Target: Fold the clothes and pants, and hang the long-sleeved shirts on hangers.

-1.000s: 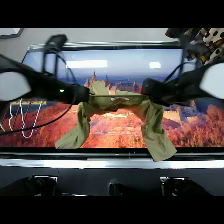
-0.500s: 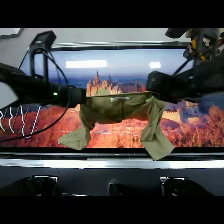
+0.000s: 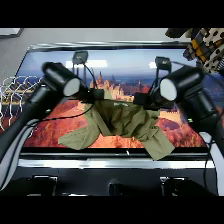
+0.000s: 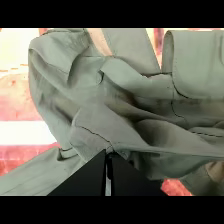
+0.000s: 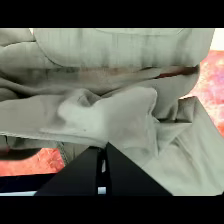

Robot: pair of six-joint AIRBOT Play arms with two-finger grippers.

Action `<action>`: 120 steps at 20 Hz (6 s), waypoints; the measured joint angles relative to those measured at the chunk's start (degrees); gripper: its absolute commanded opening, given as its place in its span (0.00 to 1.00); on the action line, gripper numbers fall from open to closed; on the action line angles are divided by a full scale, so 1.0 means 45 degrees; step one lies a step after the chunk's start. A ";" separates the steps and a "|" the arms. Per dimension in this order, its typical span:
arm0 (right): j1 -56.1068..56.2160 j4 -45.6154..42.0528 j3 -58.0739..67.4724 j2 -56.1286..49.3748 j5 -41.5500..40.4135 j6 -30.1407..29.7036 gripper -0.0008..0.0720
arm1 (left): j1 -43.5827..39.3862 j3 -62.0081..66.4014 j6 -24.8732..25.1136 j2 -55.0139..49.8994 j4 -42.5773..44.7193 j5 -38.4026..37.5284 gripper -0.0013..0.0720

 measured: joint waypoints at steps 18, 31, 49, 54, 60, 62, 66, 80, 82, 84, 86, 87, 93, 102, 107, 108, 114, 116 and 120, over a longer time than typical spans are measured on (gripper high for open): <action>0.0000 0.0311 -0.1146 -0.0199 -0.2181 0.0714 0.06 | 0.3342 -0.0690 0.1831 0.1365 -0.0806 -0.0889 0.59; 0.0000 0.0733 -0.1146 -0.0223 -0.2055 0.0136 0.06 | 1.2556 -0.6917 0.5775 0.6280 -0.0748 -0.0981 0.77; 0.0000 0.0665 -0.1146 -0.0223 -0.2234 0.0049 0.06 | 1.6334 -0.7504 1.4401 0.1316 -0.5221 0.2249 0.76; 0.0000 0.0617 -0.1146 -0.0223 -0.2244 0.0049 0.06 | 1.6072 -0.8330 1.4571 0.1287 -0.4906 0.2628 0.75; 0.0000 0.0588 -0.1146 -0.0223 -0.2254 0.0058 0.06 | 1.5698 -0.9010 1.4615 0.1316 -0.4503 0.3473 0.75; 0.0000 0.0568 -0.1146 -0.0223 -0.2259 0.0102 0.06 | 1.5523 -0.9224 1.4610 0.1316 -0.4289 0.3735 0.72; 0.0000 0.0452 -0.1146 -0.0223 -0.2293 0.0141 0.06 | 1.5300 -0.9734 1.4610 0.1321 -0.3861 0.4075 0.69; 0.0000 0.0330 -0.1146 -0.0223 -0.2302 0.0185 0.06 | 1.5047 -1.0258 1.4605 0.1292 -0.3619 0.4901 0.06; 0.0000 0.0325 -0.1146 -0.0223 -0.2302 0.0180 0.06 | 1.5042 -1.0214 1.4610 0.1496 -0.3570 0.4915 0.06; 0.0000 0.0325 -0.1146 -0.0223 -0.2297 0.0180 0.06 | 1.5042 -1.0127 1.4460 0.1851 -0.3575 0.4920 0.06; 0.0000 0.0325 -0.1146 -0.0223 -0.2297 0.0141 0.06 | 1.5042 -0.9962 1.4222 0.2307 -0.3599 0.4969 0.06; 0.0000 0.0325 -0.1146 -0.0223 -0.2297 0.0141 0.06 | 1.5028 -0.9821 1.4081 0.2603 -0.3614 0.5032 0.06; 0.0000 0.0325 -0.1146 -0.0223 -0.2336 0.0146 0.06 | 1.4426 -0.8612 1.3294 0.4124 -0.3716 0.5319 0.06; 0.0000 0.0325 -0.1146 -0.0223 -0.2399 0.0121 0.06 | 1.1832 -0.7130 1.2643 0.5999 -0.4265 0.5236 0.05; 0.0000 0.0316 -0.1146 -0.0223 -0.2351 -0.0005 0.06 | 0.9607 -0.8782 1.4134 0.8072 -0.5421 0.4133 0.06; 0.0000 0.0311 -0.1146 -0.0223 -0.2351 -0.0005 0.06 | 0.9083 -0.9214 1.4401 0.8568 -0.5644 0.3784 0.06; 0.0000 0.0141 -0.1146 -0.0223 -0.2006 -0.0053 0.06 | 0.6154 -1.0841 1.4994 1.0686 -0.6198 0.1749 0.06; 0.0000 0.0068 -0.1146 -0.0223 -0.1885 -0.0049 0.06 | 0.5532 -1.1006 1.5047 1.1181 -0.6203 0.1511 0.06; 0.0000 -0.0131 -0.1146 -0.0223 -0.1749 -0.0005 0.06 | 0.4974 -1.1142 1.5227 1.2361 -0.6261 0.1258 0.06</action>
